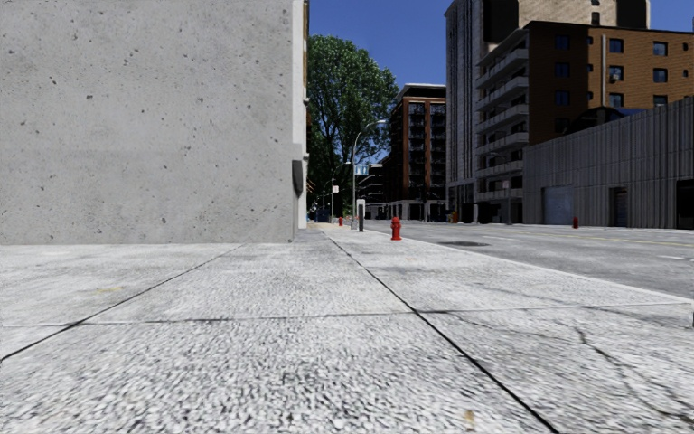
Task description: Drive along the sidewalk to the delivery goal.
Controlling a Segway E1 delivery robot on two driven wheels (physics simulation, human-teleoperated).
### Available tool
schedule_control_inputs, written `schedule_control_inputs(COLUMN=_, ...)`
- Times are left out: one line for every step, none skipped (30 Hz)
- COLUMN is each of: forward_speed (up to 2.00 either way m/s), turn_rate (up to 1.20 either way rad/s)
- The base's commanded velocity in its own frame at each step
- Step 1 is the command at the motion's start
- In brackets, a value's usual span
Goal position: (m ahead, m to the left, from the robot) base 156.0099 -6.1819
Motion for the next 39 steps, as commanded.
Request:
schedule_control_inputs(forward_speed=2.00, turn_rate=0.00)
schedule_control_inputs(forward_speed=2.00, turn_rate=0.00)
schedule_control_inputs(forward_speed=2.00, turn_rate=0.00)
schedule_control_inputs(forward_speed=2.00, turn_rate=0.00)
schedule_control_inputs(forward_speed=2.00, turn_rate=0.00)
schedule_control_inputs(forward_speed=2.00, turn_rate=0.00)
schedule_control_inputs(forward_speed=2.00, turn_rate=0.00)
schedule_control_inputs(forward_speed=2.00, turn_rate=0.00)
schedule_control_inputs(forward_speed=2.00, turn_rate=0.00)
schedule_control_inputs(forward_speed=2.00, turn_rate=0.00)
schedule_control_inputs(forward_speed=2.00, turn_rate=0.00)
schedule_control_inputs(forward_speed=2.00, turn_rate=0.00)
schedule_control_inputs(forward_speed=2.00, turn_rate=0.00)
schedule_control_inputs(forward_speed=2.00, turn_rate=0.00)
schedule_control_inputs(forward_speed=2.00, turn_rate=0.00)
schedule_control_inputs(forward_speed=2.00, turn_rate=0.00)
schedule_control_inputs(forward_speed=2.00, turn_rate=0.00)
schedule_control_inputs(forward_speed=2.00, turn_rate=0.00)
schedule_control_inputs(forward_speed=2.00, turn_rate=0.00)
schedule_control_inputs(forward_speed=2.00, turn_rate=0.00)
schedule_control_inputs(forward_speed=2.00, turn_rate=0.00)
schedule_control_inputs(forward_speed=2.00, turn_rate=0.00)
schedule_control_inputs(forward_speed=2.00, turn_rate=0.00)
schedule_control_inputs(forward_speed=2.00, turn_rate=0.00)
schedule_control_inputs(forward_speed=2.00, turn_rate=0.00)
schedule_control_inputs(forward_speed=2.00, turn_rate=0.00)
schedule_control_inputs(forward_speed=2.00, turn_rate=0.00)
schedule_control_inputs(forward_speed=2.00, turn_rate=0.00)
schedule_control_inputs(forward_speed=2.00, turn_rate=0.00)
schedule_control_inputs(forward_speed=2.00, turn_rate=0.00)
schedule_control_inputs(forward_speed=2.00, turn_rate=0.00)
schedule_control_inputs(forward_speed=2.00, turn_rate=0.00)
schedule_control_inputs(forward_speed=2.00, turn_rate=0.00)
schedule_control_inputs(forward_speed=2.00, turn_rate=0.00)
schedule_control_inputs(forward_speed=2.00, turn_rate=0.00)
schedule_control_inputs(forward_speed=2.00, turn_rate=0.00)
schedule_control_inputs(forward_speed=2.00, turn_rate=0.00)
schedule_control_inputs(forward_speed=2.00, turn_rate=0.00)
schedule_control_inputs(forward_speed=2.00, turn_rate=0.00)
